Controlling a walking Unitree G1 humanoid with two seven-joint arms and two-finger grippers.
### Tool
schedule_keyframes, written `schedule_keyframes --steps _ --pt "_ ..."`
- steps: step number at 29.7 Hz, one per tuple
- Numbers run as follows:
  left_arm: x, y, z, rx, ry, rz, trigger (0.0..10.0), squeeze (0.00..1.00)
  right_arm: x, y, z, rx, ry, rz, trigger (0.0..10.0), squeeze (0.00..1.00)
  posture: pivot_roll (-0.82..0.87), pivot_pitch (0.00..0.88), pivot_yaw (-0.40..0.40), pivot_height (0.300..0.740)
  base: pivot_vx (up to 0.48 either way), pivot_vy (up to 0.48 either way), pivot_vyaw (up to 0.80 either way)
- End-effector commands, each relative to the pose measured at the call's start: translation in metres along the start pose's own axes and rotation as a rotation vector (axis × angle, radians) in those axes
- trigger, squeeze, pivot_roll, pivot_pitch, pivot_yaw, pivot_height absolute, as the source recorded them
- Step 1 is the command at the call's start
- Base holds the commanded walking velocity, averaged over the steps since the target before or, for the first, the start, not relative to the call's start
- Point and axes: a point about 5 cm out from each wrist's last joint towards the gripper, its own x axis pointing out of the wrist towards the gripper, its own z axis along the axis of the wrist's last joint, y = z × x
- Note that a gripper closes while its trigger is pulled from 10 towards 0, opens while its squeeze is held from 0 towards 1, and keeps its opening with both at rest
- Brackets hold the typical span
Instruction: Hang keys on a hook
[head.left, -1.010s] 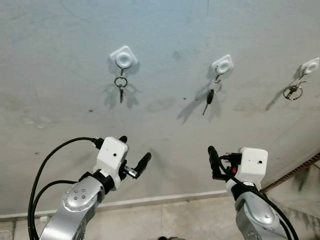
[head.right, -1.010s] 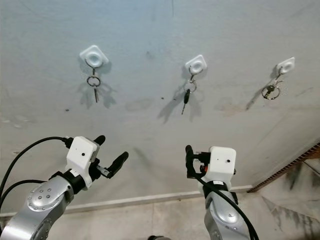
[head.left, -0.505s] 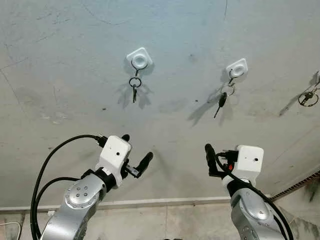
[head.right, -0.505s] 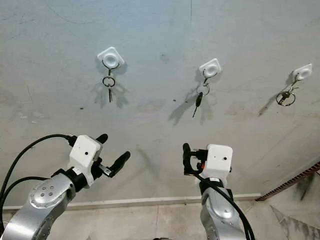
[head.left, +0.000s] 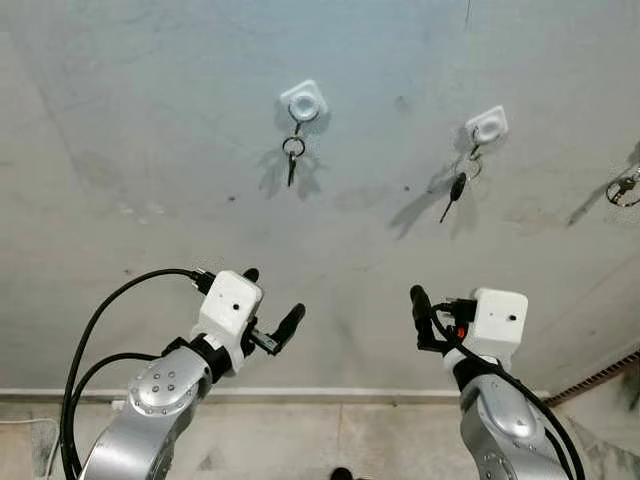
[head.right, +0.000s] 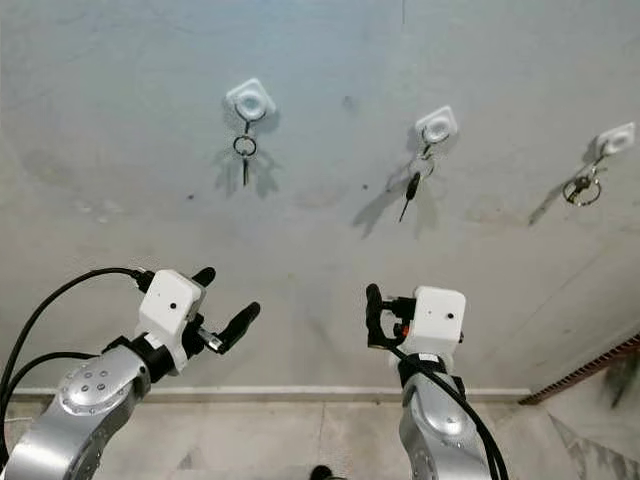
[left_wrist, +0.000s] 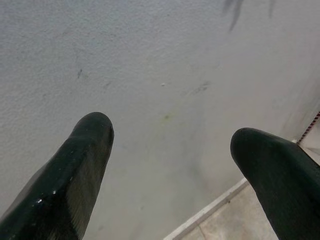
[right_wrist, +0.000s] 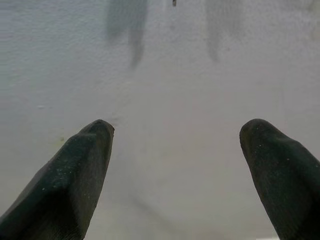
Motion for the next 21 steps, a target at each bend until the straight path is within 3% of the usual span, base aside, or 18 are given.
schedule_keyframes --steps 1,21 --pt "0.0017 -0.0008 0.0007 0.004 -0.002 -0.007 10.0 0.0 0.0007 -0.003 -0.0006 0.006 0.003 -0.014 10.0 0.0 0.22 0.073 -0.063 0.74 -0.315 0.0 0.0" --pt "0.0051 0.0032 0.0024 0.008 -0.012 0.007 10.0 0.0 0.0078 -0.0021 0.0035 0.005 -0.017 -0.005 10.0 0.0 0.23 0.057 -0.068 0.74 -0.328 0.0 0.0"
